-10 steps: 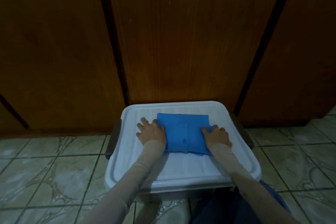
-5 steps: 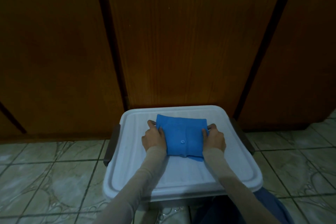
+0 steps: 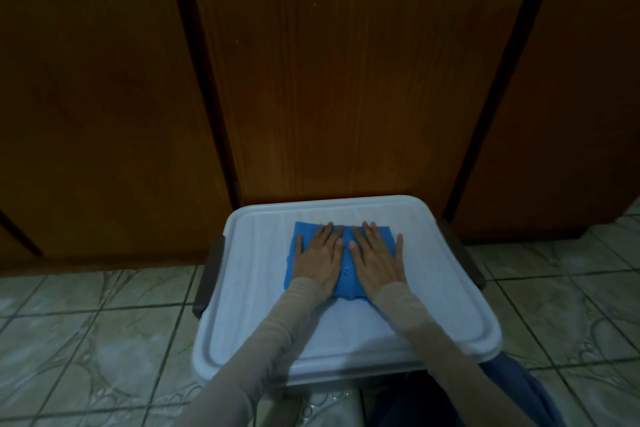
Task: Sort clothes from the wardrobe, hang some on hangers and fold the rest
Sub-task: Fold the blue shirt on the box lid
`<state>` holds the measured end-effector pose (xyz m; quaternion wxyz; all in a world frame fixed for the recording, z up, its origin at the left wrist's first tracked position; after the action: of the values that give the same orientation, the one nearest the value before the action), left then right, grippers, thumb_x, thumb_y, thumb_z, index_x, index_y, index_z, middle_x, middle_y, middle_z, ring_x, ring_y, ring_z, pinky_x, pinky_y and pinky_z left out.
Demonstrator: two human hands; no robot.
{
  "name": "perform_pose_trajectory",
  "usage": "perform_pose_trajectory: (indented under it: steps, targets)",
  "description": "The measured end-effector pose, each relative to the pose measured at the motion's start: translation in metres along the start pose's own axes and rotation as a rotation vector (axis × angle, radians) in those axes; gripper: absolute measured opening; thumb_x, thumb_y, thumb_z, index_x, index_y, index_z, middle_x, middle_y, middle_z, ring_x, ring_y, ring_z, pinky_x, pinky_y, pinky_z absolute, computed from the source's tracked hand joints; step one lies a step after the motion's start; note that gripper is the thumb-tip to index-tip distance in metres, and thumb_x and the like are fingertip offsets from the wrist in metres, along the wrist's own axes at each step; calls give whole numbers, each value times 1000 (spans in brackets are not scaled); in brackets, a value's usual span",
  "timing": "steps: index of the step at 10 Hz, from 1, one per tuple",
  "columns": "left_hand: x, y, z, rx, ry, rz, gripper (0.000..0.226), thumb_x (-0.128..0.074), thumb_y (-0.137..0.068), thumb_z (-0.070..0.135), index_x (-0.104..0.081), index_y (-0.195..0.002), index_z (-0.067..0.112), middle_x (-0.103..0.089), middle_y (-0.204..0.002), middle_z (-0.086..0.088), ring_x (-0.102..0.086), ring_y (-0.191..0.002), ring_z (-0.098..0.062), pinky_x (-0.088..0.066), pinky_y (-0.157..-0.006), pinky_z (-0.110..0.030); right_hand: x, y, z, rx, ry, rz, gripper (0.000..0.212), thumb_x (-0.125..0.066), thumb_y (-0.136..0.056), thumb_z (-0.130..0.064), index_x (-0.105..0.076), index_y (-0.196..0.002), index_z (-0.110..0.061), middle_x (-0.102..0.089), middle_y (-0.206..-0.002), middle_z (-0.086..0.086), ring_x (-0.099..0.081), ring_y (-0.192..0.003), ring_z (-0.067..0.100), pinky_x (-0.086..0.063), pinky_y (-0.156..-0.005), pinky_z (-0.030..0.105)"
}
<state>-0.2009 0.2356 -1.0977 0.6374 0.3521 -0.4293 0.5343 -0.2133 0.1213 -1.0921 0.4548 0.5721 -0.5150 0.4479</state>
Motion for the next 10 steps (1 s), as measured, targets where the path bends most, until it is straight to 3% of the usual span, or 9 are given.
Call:
perform_pose_trajectory:
  steps: [1, 2, 3, 4, 5, 6, 7, 9, 10]
  targets:
    - [-4, 0, -7, -21, -92, -37, 47, -11, -103, 30, -8, -150, 27, -3, -158, 7, 0, -145, -6, 10, -115, -40, -7, -1, 3, 40, 30, -5, 69, 14, -91, -54, 4, -150, -20, 6, -158, 2, 12, -145, 14, 17, -112, 45]
    - [-7, 1, -8, -25, -123, -58, 47, -10, -103, 31, -3, -150, 28, 1, -158, 6, 4, -145, -6, 11, -115, -39, -17, -3, 7, 86, 13, 26, 125, 52, -42, -66, 6, -150, -22, 5, -158, 1, 11, -145, 14, 18, -112, 41]
    - [-7, 0, -8, -16, -185, -93, 48, -12, -103, 33, 0, -150, 27, 4, -158, 5, 5, -145, -8, 10, -115, -41, -19, -2, 11, 147, -25, 76, 108, 52, -44, -64, 24, -141, -23, 19, -154, -4, 20, -142, 13, 16, -112, 41]
    - [-3, -6, -9, -31, -41, -134, 49, -18, -104, 32, -6, -150, 22, -2, -158, 3, 2, -145, -9, 9, -115, -39, -16, 3, 12, 330, -56, 92, 80, 38, -65, -66, 26, -134, -27, 30, -142, -16, 24, -136, 6, 12, -116, 44]
    - [10, -3, -22, -79, 354, -114, 43, -29, -103, 14, -26, -146, 15, -20, -155, -3, -11, -144, -11, 1, -113, -25, -17, 9, 20, 409, -129, 38, 92, 34, -62, -73, 8, -142, -33, 4, -152, -21, 8, -137, -4, 13, -114, 37]
    - [17, 9, -46, -6, 584, -47, 46, -30, -97, -8, -51, -131, 14, -39, -145, -10, -32, -135, -18, -15, -110, -16, -9, 15, 23, 443, -119, 8, 97, 30, -61, -77, -1, -144, -38, -6, -156, -17, 12, -137, -4, 20, -110, 39]
    - [29, 13, -69, 140, 817, 58, 45, -33, -92, -13, -66, -102, 15, -56, -126, -15, -51, -119, -26, -38, -102, -29, -4, 20, 10, 512, 93, 28, 86, -9, -74, -79, 3, -147, -35, -5, -158, -3, 14, -141, 7, 30, -103, 43]
    - [51, 21, -90, 236, 876, 214, 37, -29, -91, -18, -61, -108, -10, -59, -121, -22, -55, -109, -27, -39, -100, -28, -4, 26, -28, 410, 345, -14, 75, -47, -94, -32, -2, -150, -15, 1, -157, 16, 0, -145, 31, 0, -115, 51]
    - [57, 24, -91, 333, 1034, 239, 32, -35, -91, -14, -60, -110, -11, -59, -120, -25, -56, -109, -30, -39, -91, -26, -7, 25, -41, 263, 283, 45, 85, -84, -54, -36, -54, -131, -21, -50, -136, 20, -50, -122, 39, -40, -94, 60]
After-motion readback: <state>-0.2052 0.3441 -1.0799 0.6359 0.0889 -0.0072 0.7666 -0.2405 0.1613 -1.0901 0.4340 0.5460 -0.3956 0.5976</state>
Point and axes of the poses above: each hand's wrist, its own y-axis away from the middle knuckle, its own x-axis out of the back of the hand, z = x × y, the point moved 1 cm from there along -y, towards the middle knuckle
